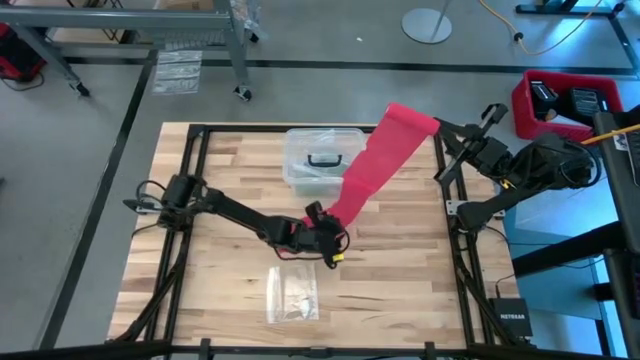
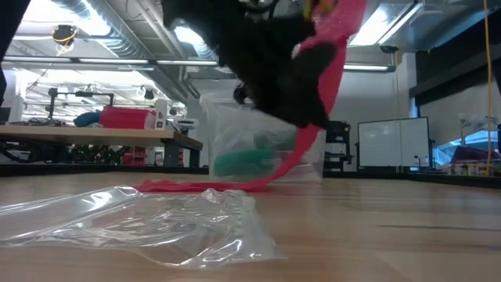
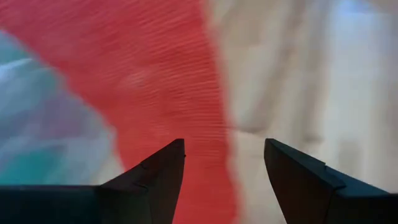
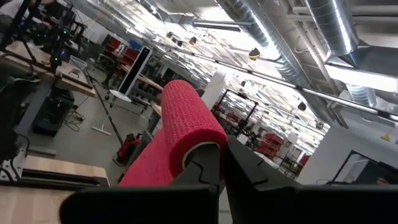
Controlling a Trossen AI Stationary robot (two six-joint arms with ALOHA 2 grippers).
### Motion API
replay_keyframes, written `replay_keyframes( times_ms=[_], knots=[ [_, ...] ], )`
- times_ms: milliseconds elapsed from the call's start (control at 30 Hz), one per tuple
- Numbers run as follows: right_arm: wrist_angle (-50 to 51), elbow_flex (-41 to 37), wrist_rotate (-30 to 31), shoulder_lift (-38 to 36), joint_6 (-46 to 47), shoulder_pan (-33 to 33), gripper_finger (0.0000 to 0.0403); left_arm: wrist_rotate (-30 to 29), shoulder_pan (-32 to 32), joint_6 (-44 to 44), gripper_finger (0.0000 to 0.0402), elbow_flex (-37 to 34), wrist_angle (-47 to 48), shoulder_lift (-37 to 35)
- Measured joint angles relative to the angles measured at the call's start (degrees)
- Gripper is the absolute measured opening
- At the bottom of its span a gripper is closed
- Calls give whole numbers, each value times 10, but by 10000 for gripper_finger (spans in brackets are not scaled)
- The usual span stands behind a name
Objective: Roll bandage
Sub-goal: Roll the red bandage
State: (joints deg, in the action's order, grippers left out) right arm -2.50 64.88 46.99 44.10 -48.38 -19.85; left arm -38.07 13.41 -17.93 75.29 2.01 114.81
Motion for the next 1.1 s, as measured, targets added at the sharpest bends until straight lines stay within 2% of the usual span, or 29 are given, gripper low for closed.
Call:
replay_keyframes(
  times_ms=[100,467,633,733,900,1100],
  knots=[
    [7,0,0,0,0,0,9,-46,0,-11,211,0,-23,17],
    [9,0,0,1,1,0,9,-32,-2,23,211,0,-52,41],
    [9,0,0,1,1,0,9,-44,-10,3,203,0,-34,53],
    [8,0,0,4,1,0,9,-46,-12,1,158,0,-25,59],
    [3,0,1,4,1,0,9,-46,-5,-22,21,0,20,57],
    [-32,0,37,4,-27,0,9,-47,25,-94,3,0,123,52]
  ],
)
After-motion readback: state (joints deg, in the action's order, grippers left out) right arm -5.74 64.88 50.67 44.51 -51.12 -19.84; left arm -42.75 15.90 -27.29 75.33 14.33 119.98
